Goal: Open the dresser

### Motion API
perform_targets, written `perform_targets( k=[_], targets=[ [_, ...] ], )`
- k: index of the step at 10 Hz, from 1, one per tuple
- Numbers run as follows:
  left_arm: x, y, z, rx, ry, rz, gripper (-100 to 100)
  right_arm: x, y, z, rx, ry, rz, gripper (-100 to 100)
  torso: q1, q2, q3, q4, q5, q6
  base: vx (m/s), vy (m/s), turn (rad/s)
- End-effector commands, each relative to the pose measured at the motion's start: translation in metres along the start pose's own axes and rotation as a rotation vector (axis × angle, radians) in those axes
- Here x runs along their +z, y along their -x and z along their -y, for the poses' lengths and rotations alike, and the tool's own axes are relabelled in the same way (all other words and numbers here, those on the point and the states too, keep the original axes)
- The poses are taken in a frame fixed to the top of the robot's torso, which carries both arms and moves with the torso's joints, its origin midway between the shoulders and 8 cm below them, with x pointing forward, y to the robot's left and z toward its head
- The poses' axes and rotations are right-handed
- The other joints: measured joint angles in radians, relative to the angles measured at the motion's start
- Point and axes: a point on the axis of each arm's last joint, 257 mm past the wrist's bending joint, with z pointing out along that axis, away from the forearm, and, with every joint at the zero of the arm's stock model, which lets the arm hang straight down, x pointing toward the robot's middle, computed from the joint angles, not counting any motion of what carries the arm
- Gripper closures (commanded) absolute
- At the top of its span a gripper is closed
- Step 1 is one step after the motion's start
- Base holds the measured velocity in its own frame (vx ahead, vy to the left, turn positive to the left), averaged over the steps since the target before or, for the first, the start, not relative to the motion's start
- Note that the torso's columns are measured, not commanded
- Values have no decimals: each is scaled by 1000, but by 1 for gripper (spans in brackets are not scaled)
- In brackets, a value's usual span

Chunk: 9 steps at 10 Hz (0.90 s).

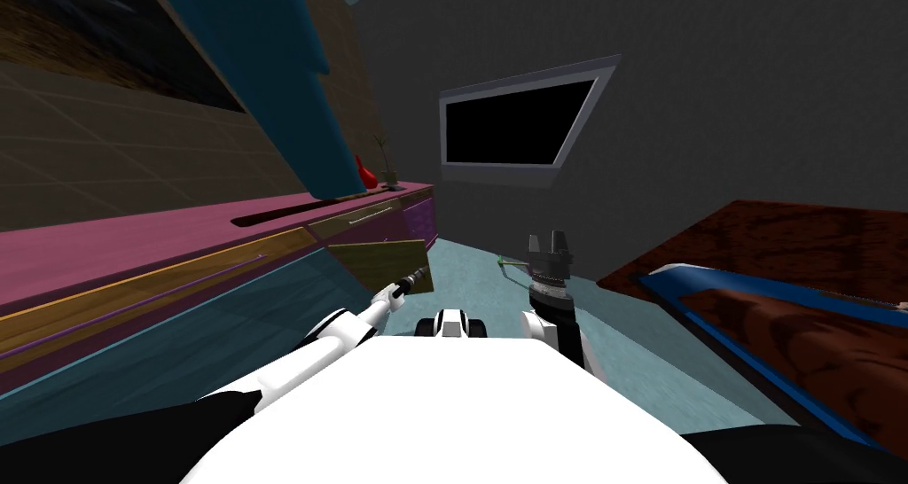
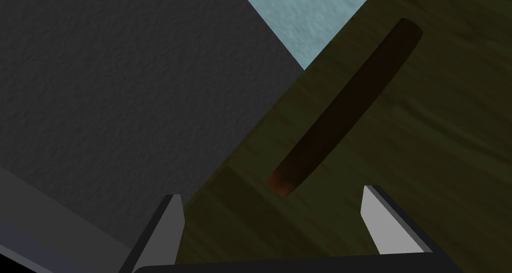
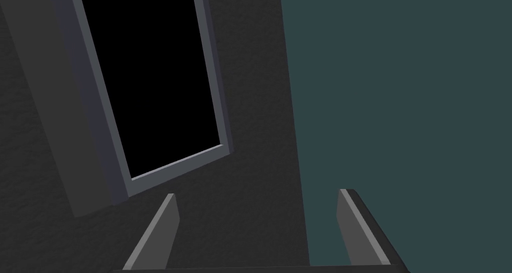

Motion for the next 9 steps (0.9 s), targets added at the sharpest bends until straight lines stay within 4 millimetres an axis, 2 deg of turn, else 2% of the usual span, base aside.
perform_targets(
  k=[1,2,3,4,9],
  targets=[
    [11,25,8,-13,16,19,-100,0,0,0,0,0,0,0,0,1,1,0,0,0,-108,2,-96],
    [14,35,11,-17,21,27,-100,0,0,0,0,0,0,0,0,2,1,1,0,0,-111,18,-86],
    [12,28,9,-13,17,22,-100,0,0,0,0,0,0,0,1,2,1,1,0,0,-50,11,-19],
    [12,29,9,-15,19,23,0,0,0,0,0,0,0,0,1,-1,0,0,0,-1,-11,1,3],
    [12,29,9,-15,19,22,0,0,0,0,0,0,0,0,0,2,1,1,0,0,-1,0,0]
  ],
)
